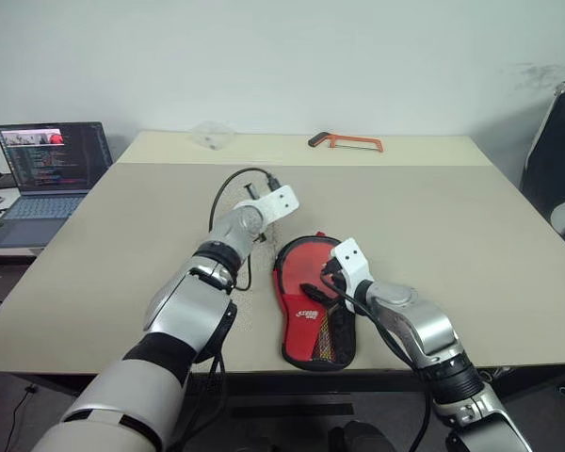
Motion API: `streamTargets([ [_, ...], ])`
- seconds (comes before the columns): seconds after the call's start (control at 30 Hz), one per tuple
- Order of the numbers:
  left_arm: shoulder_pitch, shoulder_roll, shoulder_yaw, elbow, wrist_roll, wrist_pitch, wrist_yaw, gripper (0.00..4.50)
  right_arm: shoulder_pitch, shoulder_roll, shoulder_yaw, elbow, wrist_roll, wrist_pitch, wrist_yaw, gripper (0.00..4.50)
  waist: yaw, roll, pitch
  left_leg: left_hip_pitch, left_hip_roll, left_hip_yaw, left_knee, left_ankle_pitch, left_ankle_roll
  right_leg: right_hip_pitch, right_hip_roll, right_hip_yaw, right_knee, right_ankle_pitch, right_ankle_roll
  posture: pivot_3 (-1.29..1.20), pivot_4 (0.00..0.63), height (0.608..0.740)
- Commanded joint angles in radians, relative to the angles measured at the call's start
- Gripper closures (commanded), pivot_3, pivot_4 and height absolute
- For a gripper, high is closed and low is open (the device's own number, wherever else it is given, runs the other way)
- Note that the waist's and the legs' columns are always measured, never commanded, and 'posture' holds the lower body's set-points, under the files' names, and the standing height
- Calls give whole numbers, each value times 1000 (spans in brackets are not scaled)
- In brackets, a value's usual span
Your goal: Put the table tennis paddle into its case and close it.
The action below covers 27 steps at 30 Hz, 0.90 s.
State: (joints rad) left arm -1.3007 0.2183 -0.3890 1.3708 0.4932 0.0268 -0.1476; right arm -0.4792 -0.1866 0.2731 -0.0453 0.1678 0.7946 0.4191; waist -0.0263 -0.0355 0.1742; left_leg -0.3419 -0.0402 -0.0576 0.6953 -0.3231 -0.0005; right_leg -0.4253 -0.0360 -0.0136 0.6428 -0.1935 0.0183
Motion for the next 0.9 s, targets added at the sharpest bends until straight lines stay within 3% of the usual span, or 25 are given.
streamTargets([
  [0.03, -50, -34, -32, -2, 56, -38, 88, 4193, 44, -12, 39, 18, -1, 81, 20, 0, 0, 0, 0, 0, 0, 0, 0, 0, 0, 0, 0, 0, 0, 0, 0, 0, 150, 740],
  [0.6, -69, -202, -160, 20, 244, -119, 384, 4195, 99, -12, 69, -114, 8, 190, 19, 0, 1, 0, 0, -3, 0, -1, -1, 0, 0, -3, 0, -1, -1, -1, 1, 0, 150, 740],
  [0.9, -46, -283, -220, 19, 302, -250, 400, 4196, 110, -9, 73, -136, 8, 208, 14, 0, 5, 0, 0, -4, 0, -3, -1, 0, 0, -3, -1, -3, -2, -1, 1, 0, 150, 740],
])
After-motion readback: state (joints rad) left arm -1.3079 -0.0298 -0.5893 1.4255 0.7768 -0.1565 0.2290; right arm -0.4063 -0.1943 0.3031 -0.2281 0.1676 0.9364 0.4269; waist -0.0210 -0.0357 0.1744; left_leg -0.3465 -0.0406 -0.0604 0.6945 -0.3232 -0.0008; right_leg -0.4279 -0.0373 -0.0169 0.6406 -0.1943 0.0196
